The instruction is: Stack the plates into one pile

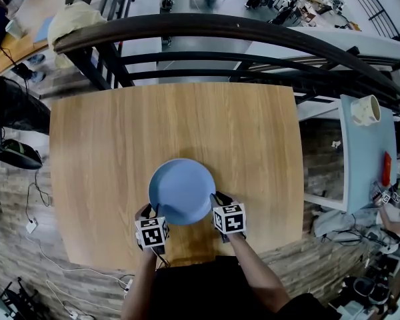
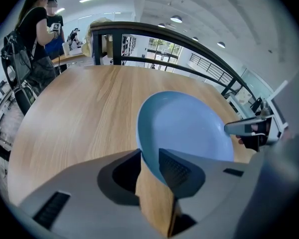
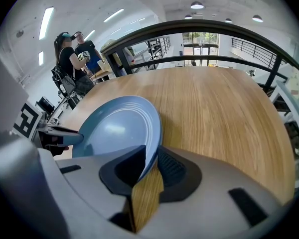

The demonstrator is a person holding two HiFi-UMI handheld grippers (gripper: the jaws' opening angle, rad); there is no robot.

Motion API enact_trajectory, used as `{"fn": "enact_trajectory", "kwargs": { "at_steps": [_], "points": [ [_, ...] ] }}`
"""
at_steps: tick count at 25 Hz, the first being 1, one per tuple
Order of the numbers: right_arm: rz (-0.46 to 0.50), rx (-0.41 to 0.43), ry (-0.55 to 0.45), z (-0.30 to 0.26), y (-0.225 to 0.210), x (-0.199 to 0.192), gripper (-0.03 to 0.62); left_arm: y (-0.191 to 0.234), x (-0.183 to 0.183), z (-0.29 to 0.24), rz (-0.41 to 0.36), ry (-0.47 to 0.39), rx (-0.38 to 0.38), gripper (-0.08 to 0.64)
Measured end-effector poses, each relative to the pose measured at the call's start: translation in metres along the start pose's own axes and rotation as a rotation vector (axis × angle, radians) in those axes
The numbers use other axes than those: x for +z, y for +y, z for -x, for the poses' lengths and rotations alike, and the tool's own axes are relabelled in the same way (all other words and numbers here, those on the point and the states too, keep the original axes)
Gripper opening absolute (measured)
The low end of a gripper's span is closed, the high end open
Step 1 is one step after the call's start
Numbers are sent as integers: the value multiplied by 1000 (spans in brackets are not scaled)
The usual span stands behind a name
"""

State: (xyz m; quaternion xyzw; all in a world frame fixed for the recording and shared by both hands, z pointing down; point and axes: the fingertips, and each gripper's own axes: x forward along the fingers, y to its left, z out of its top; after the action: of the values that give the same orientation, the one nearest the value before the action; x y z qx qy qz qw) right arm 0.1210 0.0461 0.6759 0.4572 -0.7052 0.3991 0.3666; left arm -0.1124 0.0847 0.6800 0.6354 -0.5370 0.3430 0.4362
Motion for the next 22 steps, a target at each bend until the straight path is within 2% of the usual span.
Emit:
{"fn": "enact_trajectory", "kwargs": {
  "at_steps": [4, 16, 22],
  "points": [
    [3, -2, 0, 1, -1, -1, 100, -1, 0, 1, -1, 0, 4, 132],
    [0, -13, -58, 20, -6, 6, 112, 4, 4, 13, 27, -32, 22, 146],
    [5, -4, -99, 30, -1, 14, 110, 11, 7, 29, 51, -89, 47, 146]
  ]
}}
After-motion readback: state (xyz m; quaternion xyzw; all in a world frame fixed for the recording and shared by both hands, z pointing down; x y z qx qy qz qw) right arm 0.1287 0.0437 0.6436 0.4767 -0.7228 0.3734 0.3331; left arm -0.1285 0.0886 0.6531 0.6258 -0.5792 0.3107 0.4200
